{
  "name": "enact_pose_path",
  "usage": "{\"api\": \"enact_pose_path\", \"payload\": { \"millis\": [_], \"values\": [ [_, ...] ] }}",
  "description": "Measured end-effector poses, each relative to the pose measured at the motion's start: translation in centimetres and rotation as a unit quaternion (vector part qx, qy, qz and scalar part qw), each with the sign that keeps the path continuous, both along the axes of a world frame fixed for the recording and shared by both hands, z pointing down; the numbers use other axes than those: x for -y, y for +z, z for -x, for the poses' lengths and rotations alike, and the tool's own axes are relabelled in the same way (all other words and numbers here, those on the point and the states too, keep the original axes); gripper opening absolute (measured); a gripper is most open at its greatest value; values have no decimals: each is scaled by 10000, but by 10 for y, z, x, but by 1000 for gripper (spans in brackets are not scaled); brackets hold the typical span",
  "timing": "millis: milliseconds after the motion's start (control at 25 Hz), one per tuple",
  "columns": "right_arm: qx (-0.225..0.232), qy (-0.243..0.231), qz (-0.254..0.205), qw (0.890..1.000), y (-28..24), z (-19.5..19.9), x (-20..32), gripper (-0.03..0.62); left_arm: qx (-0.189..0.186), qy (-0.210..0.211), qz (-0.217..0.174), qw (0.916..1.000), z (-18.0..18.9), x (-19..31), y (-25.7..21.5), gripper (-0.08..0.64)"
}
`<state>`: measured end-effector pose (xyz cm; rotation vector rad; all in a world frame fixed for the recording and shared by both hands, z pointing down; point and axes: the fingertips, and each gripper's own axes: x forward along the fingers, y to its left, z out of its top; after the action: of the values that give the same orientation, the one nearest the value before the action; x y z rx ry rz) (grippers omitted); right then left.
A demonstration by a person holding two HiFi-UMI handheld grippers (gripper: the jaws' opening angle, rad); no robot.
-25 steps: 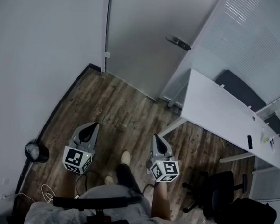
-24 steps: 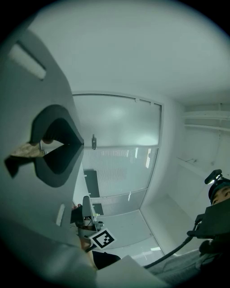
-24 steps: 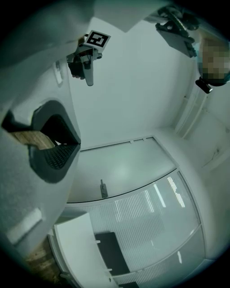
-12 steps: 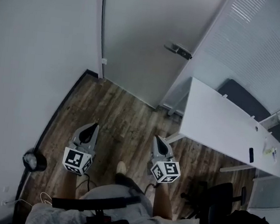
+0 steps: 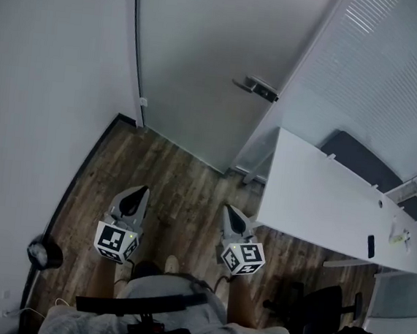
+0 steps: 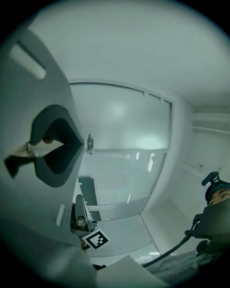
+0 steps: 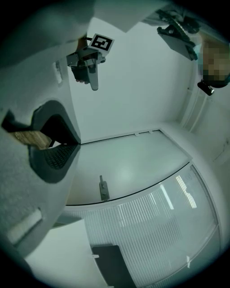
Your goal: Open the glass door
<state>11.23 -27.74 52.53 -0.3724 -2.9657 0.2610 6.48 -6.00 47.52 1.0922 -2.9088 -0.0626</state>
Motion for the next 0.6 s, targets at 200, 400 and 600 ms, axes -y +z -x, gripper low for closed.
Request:
{"api": "enact_pose_path", "payload": {
  "millis": [200, 400, 600],
  "values": [
    [22, 97, 112, 9999, -1, 26, 15, 2, -28, 84, 84, 9999, 28, 17, 1, 3],
    [25, 241, 93, 9997, 2, 46, 29, 2, -1, 216, 137, 9997, 54, 31, 2, 3],
    [64, 466, 113, 9988, 4, 67, 44, 2, -2, 358, 115, 9993, 89, 45, 6, 3]
  ]
}}
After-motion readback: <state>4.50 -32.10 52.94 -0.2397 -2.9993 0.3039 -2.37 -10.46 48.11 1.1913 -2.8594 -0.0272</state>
